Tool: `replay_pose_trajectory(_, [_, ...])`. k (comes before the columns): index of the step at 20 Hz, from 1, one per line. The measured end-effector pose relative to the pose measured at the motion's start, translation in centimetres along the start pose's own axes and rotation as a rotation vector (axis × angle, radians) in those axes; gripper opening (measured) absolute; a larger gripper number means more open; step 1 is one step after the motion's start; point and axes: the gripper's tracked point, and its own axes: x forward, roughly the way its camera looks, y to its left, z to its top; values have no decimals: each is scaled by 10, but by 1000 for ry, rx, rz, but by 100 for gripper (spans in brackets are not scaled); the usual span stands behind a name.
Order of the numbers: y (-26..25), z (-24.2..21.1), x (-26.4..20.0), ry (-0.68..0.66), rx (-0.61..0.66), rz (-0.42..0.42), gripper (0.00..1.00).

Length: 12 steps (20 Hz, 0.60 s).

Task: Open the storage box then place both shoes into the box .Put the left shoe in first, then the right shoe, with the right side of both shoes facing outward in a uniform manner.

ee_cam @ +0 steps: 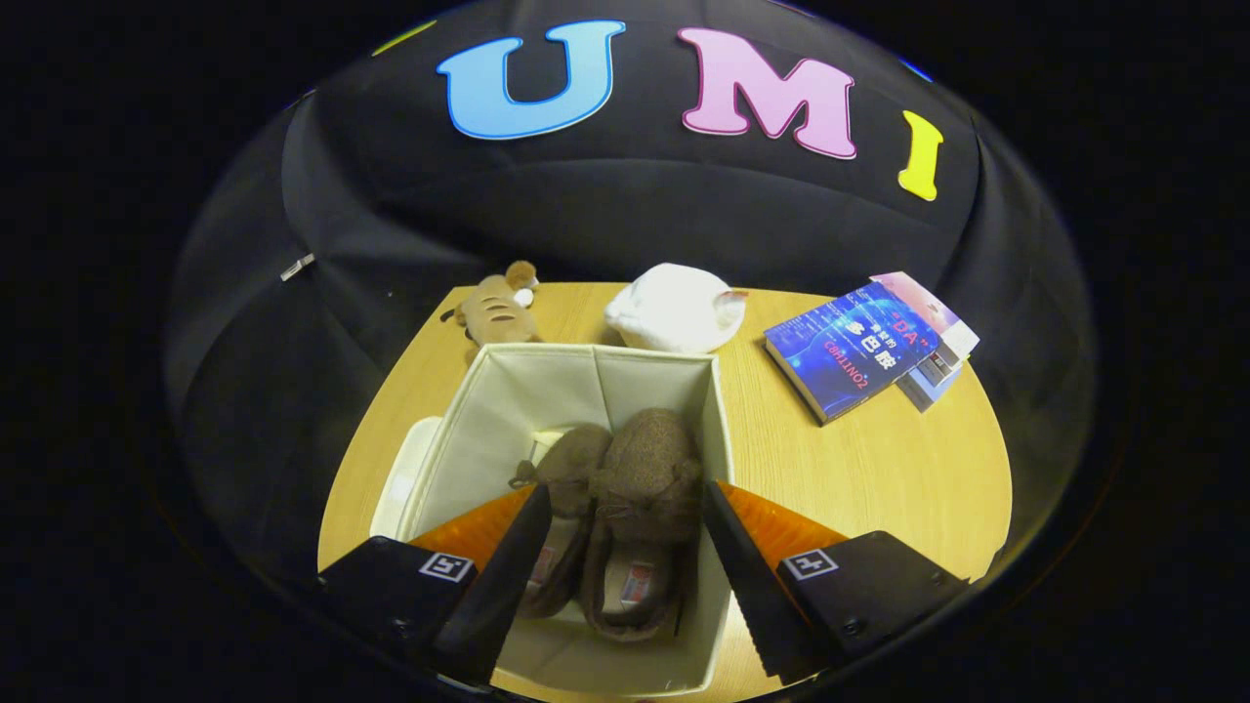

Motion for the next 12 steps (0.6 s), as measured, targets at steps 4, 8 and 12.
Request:
replay_pose_trajectory(4, [-16, 14, -9, -48, 0, -3, 99])
replay_pose_trajectory(8, [-37, 29, -24, -112, 2, 9, 99])
replay_pose_trajectory(12, [-63, 53, -46, -215, 21, 25, 99])
